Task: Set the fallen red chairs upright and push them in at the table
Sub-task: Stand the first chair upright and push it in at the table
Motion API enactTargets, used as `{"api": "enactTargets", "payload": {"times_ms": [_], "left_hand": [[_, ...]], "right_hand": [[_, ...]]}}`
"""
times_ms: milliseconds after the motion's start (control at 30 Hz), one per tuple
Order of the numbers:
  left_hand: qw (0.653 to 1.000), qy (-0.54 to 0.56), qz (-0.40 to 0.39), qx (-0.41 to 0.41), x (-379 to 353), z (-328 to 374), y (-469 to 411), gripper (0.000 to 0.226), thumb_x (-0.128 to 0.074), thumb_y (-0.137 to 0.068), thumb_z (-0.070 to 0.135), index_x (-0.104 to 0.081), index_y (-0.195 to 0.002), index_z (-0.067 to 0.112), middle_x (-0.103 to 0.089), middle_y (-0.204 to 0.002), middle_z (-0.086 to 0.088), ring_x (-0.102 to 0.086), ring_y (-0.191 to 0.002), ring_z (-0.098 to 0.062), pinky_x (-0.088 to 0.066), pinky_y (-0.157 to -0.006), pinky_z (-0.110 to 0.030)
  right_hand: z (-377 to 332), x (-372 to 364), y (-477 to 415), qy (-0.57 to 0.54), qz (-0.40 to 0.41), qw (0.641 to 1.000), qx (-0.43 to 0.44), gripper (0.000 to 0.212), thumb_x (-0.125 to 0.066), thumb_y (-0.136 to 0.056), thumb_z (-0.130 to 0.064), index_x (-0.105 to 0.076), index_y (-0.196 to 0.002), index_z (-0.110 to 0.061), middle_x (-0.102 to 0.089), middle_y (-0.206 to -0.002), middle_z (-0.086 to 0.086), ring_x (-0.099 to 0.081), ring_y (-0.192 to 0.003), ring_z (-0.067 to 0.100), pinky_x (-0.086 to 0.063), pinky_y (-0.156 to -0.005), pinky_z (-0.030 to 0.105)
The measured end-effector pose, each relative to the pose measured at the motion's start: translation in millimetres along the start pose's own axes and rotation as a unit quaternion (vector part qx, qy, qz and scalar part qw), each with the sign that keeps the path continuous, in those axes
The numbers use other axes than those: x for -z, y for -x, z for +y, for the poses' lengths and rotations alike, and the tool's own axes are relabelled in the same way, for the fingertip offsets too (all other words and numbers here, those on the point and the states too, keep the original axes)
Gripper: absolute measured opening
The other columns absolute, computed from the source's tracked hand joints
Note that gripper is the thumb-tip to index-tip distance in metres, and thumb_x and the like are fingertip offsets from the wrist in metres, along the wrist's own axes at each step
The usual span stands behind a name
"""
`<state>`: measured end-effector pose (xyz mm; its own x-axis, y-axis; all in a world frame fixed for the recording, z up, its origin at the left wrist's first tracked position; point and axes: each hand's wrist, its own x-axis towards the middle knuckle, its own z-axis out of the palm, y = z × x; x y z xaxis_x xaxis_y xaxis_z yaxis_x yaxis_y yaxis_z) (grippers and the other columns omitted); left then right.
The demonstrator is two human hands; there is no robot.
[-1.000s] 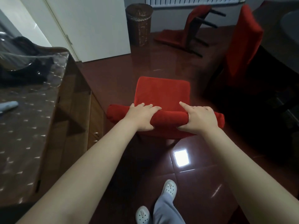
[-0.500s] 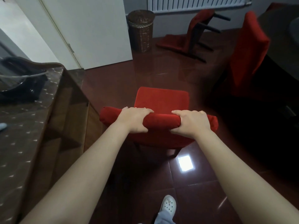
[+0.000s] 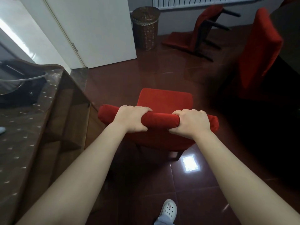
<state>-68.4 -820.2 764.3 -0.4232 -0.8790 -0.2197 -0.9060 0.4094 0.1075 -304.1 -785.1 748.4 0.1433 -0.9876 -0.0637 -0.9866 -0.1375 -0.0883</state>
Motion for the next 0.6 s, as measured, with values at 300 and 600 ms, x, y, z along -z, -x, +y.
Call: {"api": "enactTargets", "payload": {"times_ms": [300, 600], "left_hand": [[0.999, -0.037, 0.017, 0.006, 2.6, -6.2, 13.8, 0.068, -0.062, -0.070, 0.066, -0.046, -0.129, 0.035, -0.059, -0.123, 0.011, -0.053, -0.119, -0.020, -0.030, -0.109, -0.048], [0.996, -0.049, 0.073, 0.028, 5.2, -20.5, 16.7, 0.073, -0.054, -0.060, 0.086, -0.062, -0.110, 0.033, -0.066, -0.102, 0.013, -0.061, -0.096, -0.015, -0.039, -0.089, -0.031]], "right_hand": [[2.5, 4.6, -1.9, -0.024, -0.025, 0.999, 0.016, 0.062, -0.048, -0.060, -0.078, -0.060, -0.106, -0.040, -0.067, -0.095, -0.009, -0.064, -0.092, 0.020, -0.033, -0.072, 0.035], [3.5, 16.3, -10.8, -0.054, -0.055, 0.997, -0.002, 0.055, -0.052, -0.048, -0.076, -0.065, -0.080, -0.033, -0.053, -0.065, -0.014, -0.056, -0.067, 0.016, -0.034, -0.057, 0.029]]}}
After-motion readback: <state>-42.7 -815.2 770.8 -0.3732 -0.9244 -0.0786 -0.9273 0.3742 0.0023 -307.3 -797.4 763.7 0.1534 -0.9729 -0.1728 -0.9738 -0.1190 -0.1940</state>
